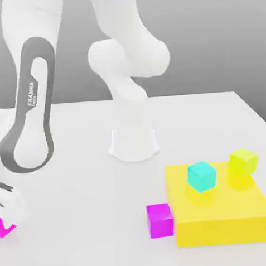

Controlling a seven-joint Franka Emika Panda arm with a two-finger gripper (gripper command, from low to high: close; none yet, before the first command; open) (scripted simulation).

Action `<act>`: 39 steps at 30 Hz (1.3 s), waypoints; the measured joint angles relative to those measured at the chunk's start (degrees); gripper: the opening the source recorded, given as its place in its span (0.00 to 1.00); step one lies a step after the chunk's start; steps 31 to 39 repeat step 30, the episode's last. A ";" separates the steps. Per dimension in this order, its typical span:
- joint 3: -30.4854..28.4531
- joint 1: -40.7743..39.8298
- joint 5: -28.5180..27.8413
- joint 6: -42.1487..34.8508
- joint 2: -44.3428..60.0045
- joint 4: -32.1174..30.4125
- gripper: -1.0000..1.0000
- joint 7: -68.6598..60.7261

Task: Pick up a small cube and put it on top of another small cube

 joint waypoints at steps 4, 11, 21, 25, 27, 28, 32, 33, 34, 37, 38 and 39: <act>4.80 6.39 -2.71 -3.66 -8.06 -4.04 0.00 0.58; 13.68 22.95 -6.52 -9.84 -22.61 -11.70 0.00 0.56; 29.15 37.19 -11.06 -17.19 -41.78 -22.39 0.00 0.04; 30.71 37.62 -11.63 -9.00 -35.94 -24.66 0.00 0.35; 30.98 37.51 -11.91 -5.20 -32.90 -25.44 1.00 0.59; 30.98 37.51 -11.90 -5.20 -32.90 -25.44 1.00 0.59; 30.98 37.51 -11.90 -5.20 -32.90 -25.44 1.00 0.59; 30.98 37.51 -11.90 -5.20 -32.90 -25.44 1.00 0.59; 30.98 37.51 -11.90 -5.20 -32.90 -25.44 1.00 0.59; 30.98 37.51 -11.90 -5.20 -32.90 -25.44 1.00 0.59; 30.98 37.51 -11.90 -5.20 -32.90 -25.44 1.00 0.59; 30.98 37.51 -11.90 -5.20 -32.90 -25.44 1.00 0.59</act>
